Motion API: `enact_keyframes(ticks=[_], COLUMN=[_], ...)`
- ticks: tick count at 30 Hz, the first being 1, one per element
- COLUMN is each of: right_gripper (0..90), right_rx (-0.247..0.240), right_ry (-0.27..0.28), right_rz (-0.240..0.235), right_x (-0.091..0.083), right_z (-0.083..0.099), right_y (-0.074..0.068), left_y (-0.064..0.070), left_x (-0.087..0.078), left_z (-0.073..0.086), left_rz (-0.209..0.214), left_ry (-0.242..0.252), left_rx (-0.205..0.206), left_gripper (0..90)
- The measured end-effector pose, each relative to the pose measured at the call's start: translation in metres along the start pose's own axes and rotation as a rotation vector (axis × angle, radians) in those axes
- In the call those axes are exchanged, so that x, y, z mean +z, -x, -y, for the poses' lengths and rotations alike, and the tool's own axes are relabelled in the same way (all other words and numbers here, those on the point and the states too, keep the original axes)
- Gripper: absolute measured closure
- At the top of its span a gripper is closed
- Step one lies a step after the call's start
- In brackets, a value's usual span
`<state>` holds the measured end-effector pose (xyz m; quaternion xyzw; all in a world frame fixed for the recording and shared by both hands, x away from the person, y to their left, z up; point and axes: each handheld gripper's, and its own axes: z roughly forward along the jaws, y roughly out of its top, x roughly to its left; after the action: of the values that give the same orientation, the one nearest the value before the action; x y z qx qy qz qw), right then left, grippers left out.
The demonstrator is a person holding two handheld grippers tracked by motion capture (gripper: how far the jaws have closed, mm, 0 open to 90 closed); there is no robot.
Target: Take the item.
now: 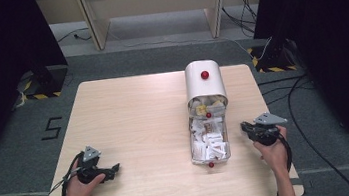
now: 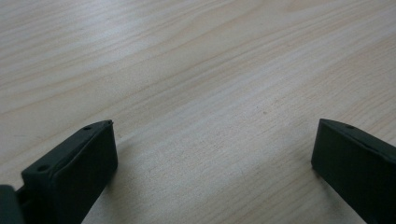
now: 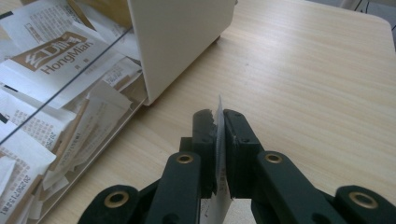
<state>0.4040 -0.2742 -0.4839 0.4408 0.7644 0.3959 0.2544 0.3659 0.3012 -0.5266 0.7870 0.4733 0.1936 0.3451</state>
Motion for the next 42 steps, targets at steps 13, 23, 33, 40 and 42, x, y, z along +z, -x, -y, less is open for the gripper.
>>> enact_keyframes(ticks=[13,23,33,40,42], right_gripper=[83.7,83.3,78.5,76.1,75.1], right_rx=[0.014,0.004,0.016,0.014,0.011], right_ry=[-0.030,-0.041,-0.050,-0.040,-0.036], right_rz=[0.000,0.001,0.011,0.028,0.031], right_x=[0.006,0.009,0.010,0.006,0.006], right_z=[0.005,0.007,0.008,0.006,0.006], right_y=[0.001,0.002,0.002,0.002,0.002], left_y=[0.000,0.000,0.000,0.000,0.000], left_x=[0.000,0.000,0.000,0.000,0.000], left_z=[0.000,0.000,0.000,0.000,0.000], left_rz=[0.000,0.000,0.000,0.000,0.000], left_ry=[0.000,0.000,0.000,0.000,0.000], left_rx=[0.000,0.000,0.000,0.000,0.000], left_gripper=[0.0,0.0,0.0,0.0,0.0])
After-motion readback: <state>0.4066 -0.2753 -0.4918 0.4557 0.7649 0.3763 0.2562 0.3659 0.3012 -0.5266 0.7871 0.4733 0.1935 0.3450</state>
